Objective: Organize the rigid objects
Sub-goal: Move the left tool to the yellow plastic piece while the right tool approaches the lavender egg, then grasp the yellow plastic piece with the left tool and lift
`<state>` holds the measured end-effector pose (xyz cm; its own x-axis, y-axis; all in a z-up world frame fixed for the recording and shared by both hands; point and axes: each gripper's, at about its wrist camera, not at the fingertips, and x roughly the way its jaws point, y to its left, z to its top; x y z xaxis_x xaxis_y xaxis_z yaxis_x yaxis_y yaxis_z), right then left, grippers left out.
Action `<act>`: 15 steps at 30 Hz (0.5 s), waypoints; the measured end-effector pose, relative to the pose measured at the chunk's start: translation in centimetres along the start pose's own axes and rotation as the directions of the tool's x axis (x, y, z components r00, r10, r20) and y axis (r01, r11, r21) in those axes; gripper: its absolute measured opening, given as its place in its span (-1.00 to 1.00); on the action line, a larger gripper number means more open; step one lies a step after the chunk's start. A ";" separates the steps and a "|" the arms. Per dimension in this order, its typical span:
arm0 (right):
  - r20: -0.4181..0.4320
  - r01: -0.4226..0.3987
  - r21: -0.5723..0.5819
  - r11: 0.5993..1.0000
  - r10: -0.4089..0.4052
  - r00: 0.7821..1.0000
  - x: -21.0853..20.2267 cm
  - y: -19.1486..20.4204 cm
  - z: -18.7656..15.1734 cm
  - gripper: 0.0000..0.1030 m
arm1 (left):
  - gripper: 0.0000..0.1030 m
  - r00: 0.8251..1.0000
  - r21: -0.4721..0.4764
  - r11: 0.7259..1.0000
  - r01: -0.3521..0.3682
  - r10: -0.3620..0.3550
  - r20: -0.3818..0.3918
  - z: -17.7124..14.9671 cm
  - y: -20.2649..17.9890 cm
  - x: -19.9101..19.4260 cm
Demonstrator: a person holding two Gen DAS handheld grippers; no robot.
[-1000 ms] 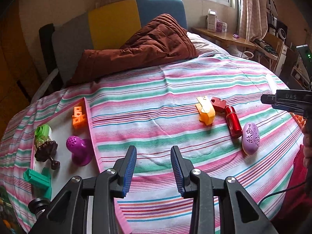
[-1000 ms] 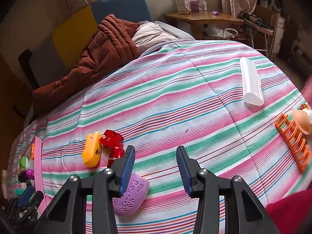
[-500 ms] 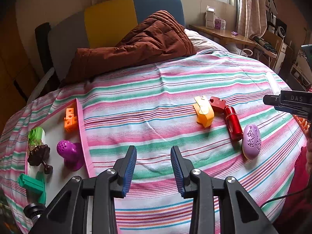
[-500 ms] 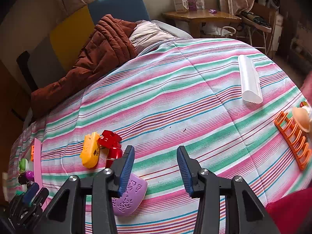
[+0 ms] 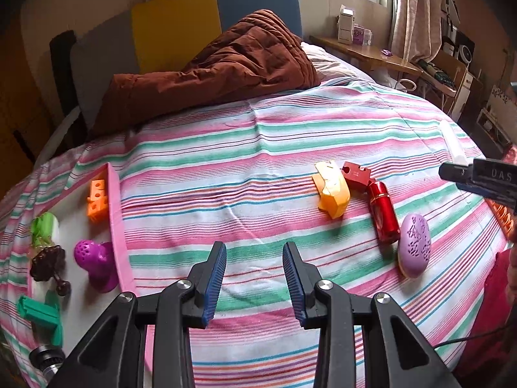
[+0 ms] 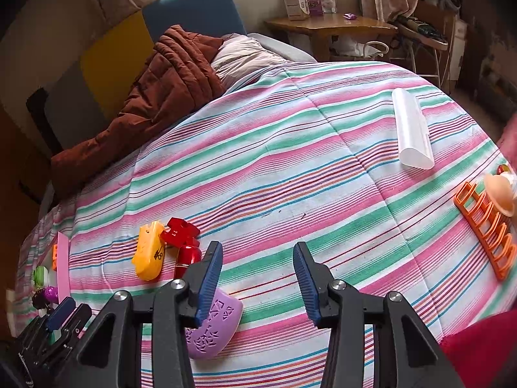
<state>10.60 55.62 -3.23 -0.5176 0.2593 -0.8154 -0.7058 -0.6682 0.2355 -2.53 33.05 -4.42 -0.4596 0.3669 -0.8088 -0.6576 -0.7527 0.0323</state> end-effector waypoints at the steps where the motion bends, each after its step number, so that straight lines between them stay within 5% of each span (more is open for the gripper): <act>1: 0.000 0.000 0.001 1.000 0.000 1.000 0.0 0.0 0.0 -0.10 | -0.30 1.000 -0.011 1.000 0.016 -0.016 -0.010 0.2 0.1 0.3; 15: -0.009 -0.009 0.022 1.000 0.009 1.000 0.2 -0.4 0.2 -0.07 | -0.24 0.989 -0.046 0.989 0.142 -0.144 -0.037 3.9 -1.5 3.2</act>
<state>10.68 56.05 -3.37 -0.5195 0.2470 -0.8180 -0.7117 -0.6549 0.2542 -5.29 37.50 -4.80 -0.3376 0.4510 -0.8262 -0.6880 -0.7173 -0.1104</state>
